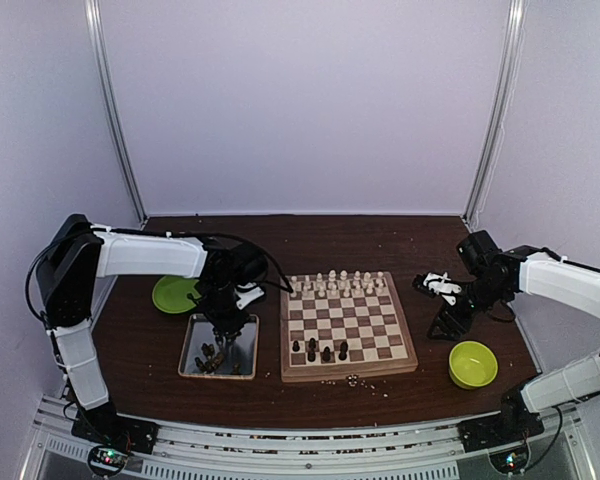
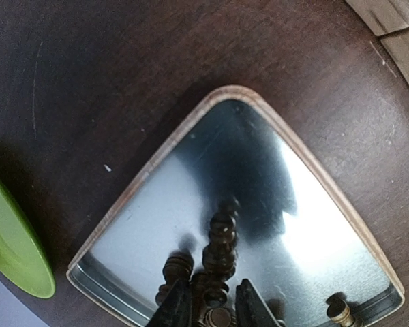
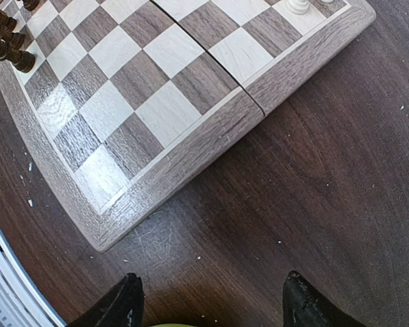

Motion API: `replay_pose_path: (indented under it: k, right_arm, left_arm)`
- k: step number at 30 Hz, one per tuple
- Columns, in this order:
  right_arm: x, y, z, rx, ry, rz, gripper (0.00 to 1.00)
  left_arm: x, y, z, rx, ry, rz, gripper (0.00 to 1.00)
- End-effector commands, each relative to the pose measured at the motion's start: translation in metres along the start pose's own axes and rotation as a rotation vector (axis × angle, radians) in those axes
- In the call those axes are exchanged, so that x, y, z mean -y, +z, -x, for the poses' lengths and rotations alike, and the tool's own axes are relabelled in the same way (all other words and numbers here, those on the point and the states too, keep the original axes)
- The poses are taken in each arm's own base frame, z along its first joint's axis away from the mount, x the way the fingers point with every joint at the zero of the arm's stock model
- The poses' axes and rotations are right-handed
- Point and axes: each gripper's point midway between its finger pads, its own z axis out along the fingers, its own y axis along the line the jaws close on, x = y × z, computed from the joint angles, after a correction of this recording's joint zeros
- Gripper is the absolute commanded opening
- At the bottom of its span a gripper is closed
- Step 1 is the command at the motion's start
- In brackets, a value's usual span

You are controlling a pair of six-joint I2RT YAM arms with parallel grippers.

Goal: Set up the chess pieces on the board
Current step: Pick up the pawn from the storage box.

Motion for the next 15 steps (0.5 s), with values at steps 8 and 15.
replay_pose_path:
  k: [8,15]
  right_arm:
    - [0.0015,-0.0073,0.0077,0.019,-0.021,-0.016,0.7]
    - [0.0014,-0.0069,0.0074,0.018,-0.02,-0.013,0.7]
  left_arm:
    - [0.006,0.0028,0.0051,-0.011,0.006,-0.005,0.17]
    - [0.0046,0.006,0.0004,-0.035,0.014,0.01,0.17]
